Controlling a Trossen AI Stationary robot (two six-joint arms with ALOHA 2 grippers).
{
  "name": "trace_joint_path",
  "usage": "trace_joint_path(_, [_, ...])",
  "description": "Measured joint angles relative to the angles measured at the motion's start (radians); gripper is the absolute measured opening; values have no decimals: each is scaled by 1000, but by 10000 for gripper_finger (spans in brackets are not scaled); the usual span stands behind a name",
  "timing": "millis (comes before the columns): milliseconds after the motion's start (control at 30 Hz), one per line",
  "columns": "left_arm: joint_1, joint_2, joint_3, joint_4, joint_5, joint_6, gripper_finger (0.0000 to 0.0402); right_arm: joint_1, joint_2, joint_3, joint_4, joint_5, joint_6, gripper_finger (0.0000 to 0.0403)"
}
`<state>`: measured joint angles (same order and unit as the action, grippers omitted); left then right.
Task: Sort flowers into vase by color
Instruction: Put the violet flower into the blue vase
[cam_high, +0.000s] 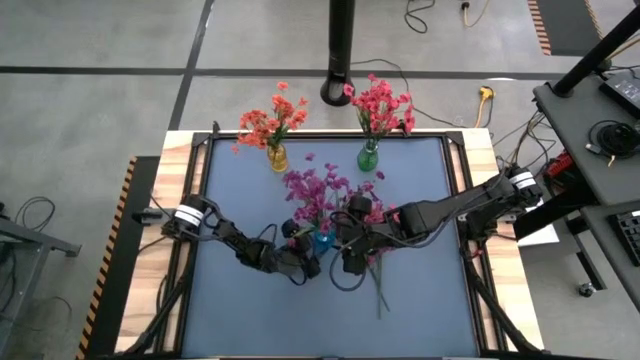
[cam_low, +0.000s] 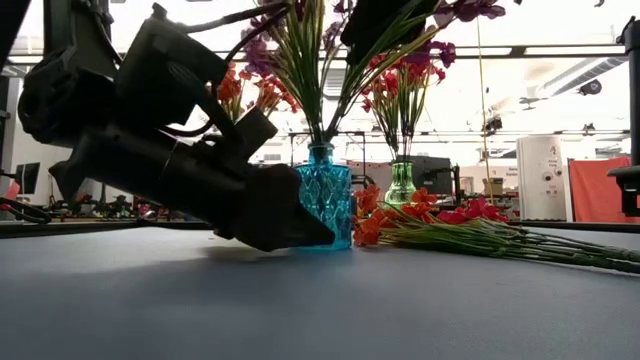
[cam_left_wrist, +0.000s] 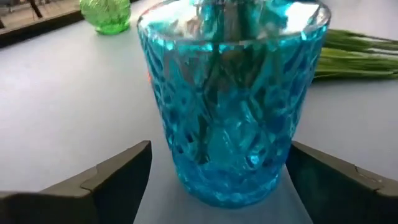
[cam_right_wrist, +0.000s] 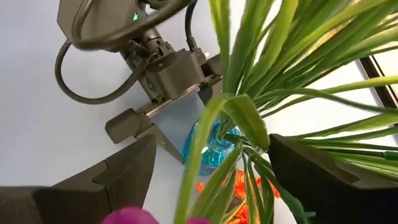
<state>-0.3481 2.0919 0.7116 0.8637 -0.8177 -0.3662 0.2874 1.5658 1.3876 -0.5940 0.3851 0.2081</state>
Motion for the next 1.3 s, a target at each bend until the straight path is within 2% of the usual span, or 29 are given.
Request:
trace_joint_path(167, [-2, -33, 0, -116, -3, -75, 350, 0, 0, 0, 0, 0, 0, 302])
trace_joint_path(767, [-83, -95, 15, -257, 58, -198, 350, 0, 1, 0, 1, 0, -25, 302])
trace_joint_path(1000, [-158, -201, 15, -374, -15, -193, 350, -1, 8, -1, 12, -4, -109, 302])
trace_joint_path(1167, [-221, -272, 27, -385, -124, -72, 345, 0, 8, -1, 19, -4, -115, 302])
trace_joint_path(1300, [-236, -294, 130, -373, -241, 184, 331, 0, 9, -1, 23, -4, -124, 302])
